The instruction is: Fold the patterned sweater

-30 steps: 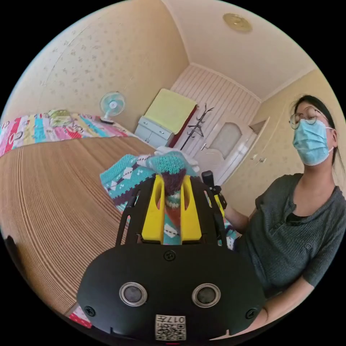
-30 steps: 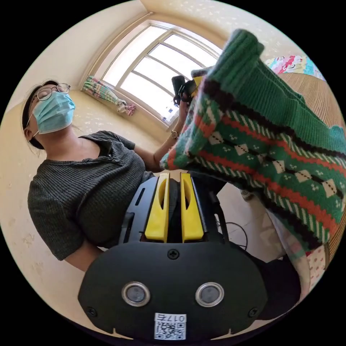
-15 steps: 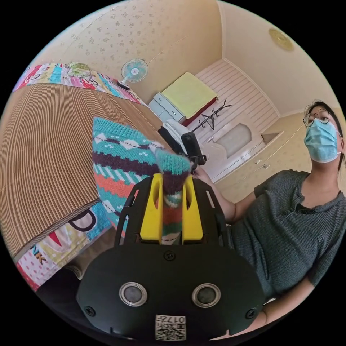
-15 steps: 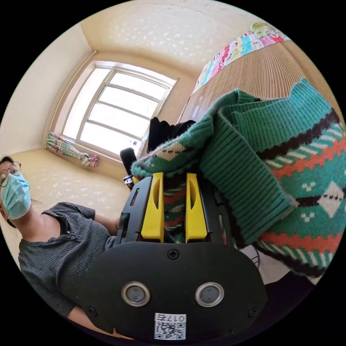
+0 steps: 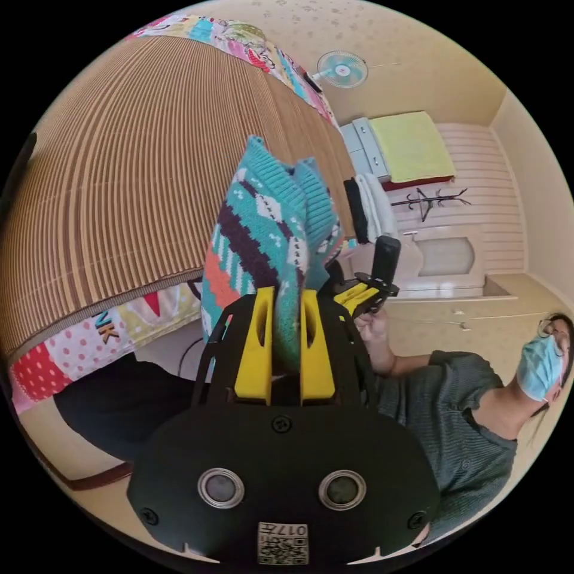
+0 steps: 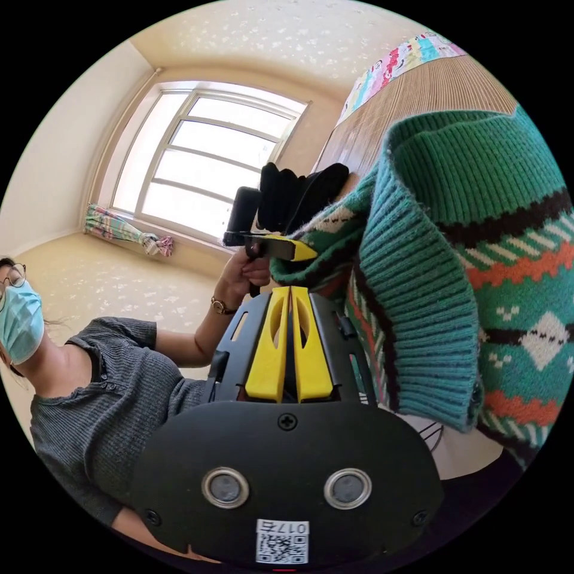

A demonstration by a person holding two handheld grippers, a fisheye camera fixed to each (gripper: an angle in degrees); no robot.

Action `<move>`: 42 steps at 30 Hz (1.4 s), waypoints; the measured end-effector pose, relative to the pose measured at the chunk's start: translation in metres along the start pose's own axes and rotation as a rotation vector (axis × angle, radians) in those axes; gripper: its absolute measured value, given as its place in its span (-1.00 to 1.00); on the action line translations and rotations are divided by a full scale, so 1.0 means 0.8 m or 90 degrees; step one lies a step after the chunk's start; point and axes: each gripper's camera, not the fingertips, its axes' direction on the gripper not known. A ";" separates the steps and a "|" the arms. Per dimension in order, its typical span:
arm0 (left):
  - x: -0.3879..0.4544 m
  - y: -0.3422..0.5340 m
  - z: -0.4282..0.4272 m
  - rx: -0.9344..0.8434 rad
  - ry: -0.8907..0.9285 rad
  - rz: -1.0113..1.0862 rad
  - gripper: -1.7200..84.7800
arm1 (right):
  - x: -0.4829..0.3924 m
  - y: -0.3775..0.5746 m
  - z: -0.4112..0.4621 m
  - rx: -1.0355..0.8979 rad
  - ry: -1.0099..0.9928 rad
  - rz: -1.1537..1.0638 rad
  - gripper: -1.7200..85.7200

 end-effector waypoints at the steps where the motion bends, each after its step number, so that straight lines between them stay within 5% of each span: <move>1: 0.013 0.010 -0.008 0.033 0.005 0.062 -0.83 | -0.005 0.005 -0.014 0.014 -0.006 -0.012 -0.93; 11: 0.047 0.108 -0.170 0.474 0.542 0.542 -0.85 | -0.149 0.067 -0.183 0.229 0.012 -0.268 -0.91; 13: 0.063 0.104 -0.201 0.543 0.742 0.678 -0.86 | -0.170 0.079 -0.193 0.245 0.039 -0.293 -0.91; 16: 0.085 0.072 -0.224 0.543 1.063 0.804 -0.86 | -0.191 0.100 -0.200 0.274 0.078 -0.315 -0.89; 18: 0.108 0.061 -0.236 0.507 1.165 0.838 -0.86 | -0.194 0.107 -0.199 0.283 0.101 -0.307 -0.88; 24: 0.218 0.111 -0.251 0.351 1.154 0.934 -0.86 | -0.174 0.102 -0.186 0.303 0.185 -0.246 -0.76; 30: 0.273 0.158 -0.209 0.248 1.217 0.871 -0.86 | -0.151 0.046 -0.159 0.248 0.141 -0.244 -0.66; 42: 0.254 0.160 -0.150 0.275 1.248 0.707 -0.86 | -0.092 -0.034 -0.084 0.116 0.085 -0.053 -0.52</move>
